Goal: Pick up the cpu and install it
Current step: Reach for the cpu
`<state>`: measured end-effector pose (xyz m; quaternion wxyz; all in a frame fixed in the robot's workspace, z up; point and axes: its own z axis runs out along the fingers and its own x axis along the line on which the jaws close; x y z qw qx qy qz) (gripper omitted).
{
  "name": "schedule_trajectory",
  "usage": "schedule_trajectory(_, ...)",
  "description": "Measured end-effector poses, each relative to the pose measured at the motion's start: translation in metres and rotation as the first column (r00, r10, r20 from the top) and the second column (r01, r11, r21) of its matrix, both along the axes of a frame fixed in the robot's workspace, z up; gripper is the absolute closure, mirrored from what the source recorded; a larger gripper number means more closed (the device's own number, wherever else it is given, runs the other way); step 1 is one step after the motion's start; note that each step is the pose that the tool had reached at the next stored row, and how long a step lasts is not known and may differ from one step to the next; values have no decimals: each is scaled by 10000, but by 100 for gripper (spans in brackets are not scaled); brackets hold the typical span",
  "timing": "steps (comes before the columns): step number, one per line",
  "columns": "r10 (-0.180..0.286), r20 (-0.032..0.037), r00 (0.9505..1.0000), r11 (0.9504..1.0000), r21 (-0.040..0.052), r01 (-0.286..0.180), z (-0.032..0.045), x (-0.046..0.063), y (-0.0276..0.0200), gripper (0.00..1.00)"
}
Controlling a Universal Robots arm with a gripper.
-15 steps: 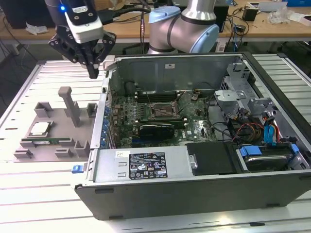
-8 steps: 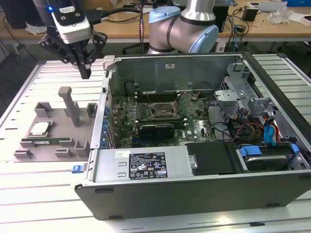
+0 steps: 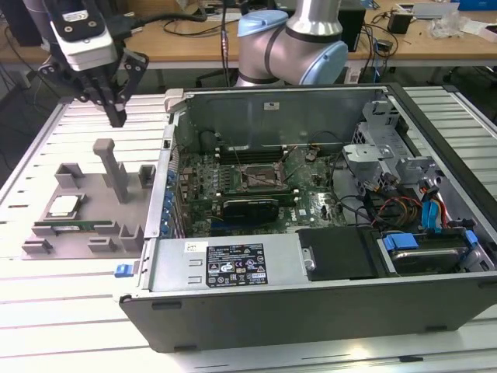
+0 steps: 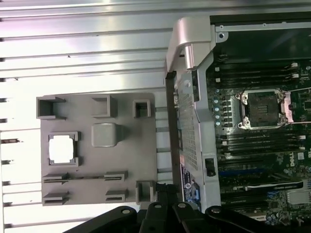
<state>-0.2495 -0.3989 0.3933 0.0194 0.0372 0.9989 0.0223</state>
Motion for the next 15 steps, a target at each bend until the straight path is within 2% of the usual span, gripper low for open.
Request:
schedule_trajectory(9,-2,46,10000,10000,0,2,0,-270,1,89)
schedule_trajectory(15,-2,82,10000,10000,0,2,0,-490,1,89)
